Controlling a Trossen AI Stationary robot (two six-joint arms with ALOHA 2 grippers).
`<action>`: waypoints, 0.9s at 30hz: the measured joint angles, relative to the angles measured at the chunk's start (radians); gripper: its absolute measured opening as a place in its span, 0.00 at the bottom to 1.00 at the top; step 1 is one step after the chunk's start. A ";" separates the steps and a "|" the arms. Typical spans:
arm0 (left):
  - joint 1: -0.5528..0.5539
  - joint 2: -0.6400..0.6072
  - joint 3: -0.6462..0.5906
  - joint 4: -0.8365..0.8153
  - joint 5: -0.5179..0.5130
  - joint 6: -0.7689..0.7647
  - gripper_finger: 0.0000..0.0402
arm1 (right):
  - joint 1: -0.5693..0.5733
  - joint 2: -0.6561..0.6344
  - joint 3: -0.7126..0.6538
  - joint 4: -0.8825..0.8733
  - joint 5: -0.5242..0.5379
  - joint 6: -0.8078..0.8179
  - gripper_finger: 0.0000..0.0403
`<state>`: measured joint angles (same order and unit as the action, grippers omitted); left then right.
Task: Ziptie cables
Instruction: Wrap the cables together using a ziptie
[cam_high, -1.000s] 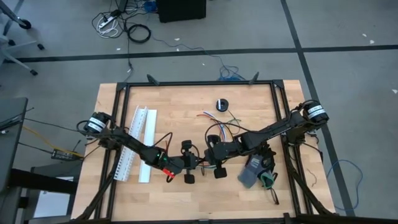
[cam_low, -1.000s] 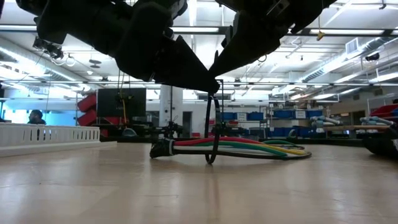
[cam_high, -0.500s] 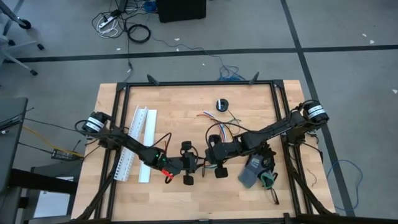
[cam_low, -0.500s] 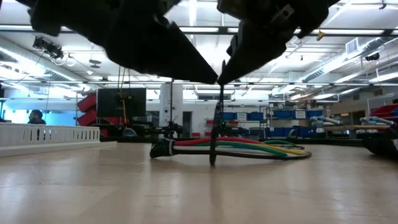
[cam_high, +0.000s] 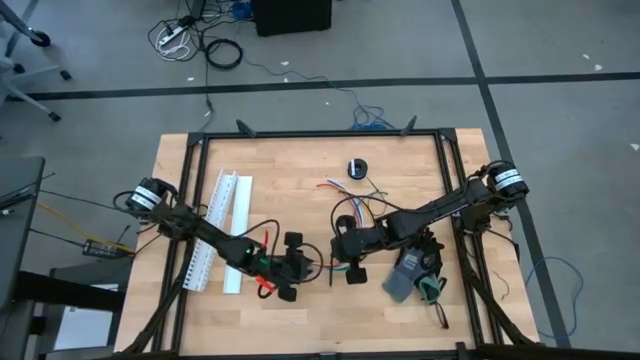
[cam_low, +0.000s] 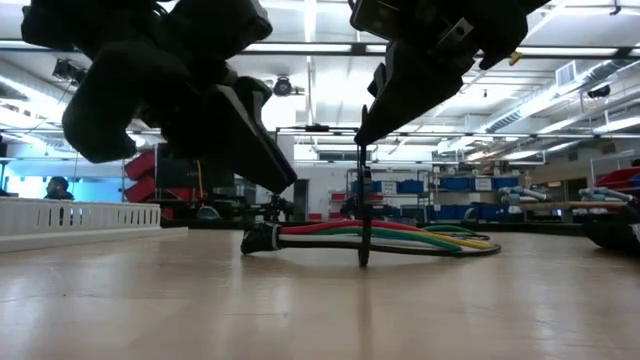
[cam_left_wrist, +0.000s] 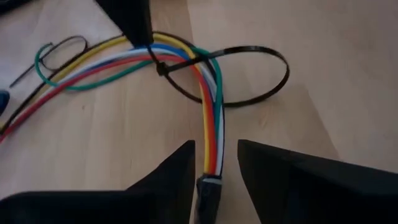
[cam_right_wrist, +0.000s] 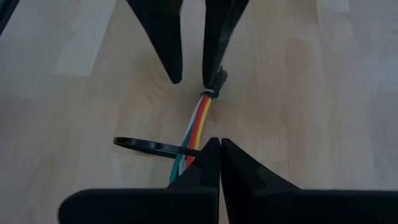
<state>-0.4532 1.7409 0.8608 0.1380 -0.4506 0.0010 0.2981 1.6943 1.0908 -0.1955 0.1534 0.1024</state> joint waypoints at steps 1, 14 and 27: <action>0.002 0.000 0.000 -0.004 0.000 0.016 0.29 | -0.001 0.000 0.000 0.001 -0.007 0.000 0.00; 0.063 0.054 -0.001 -0.007 0.072 0.018 0.44 | -0.006 0.000 0.000 0.002 -0.052 0.000 0.00; 0.064 0.107 0.001 0.007 0.112 -0.036 0.44 | -0.022 0.000 0.000 0.002 -0.051 0.000 0.00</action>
<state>-0.3887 1.8482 0.8619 0.1451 -0.3385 -0.0347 0.2758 1.6947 1.0908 -0.1938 0.1020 0.1022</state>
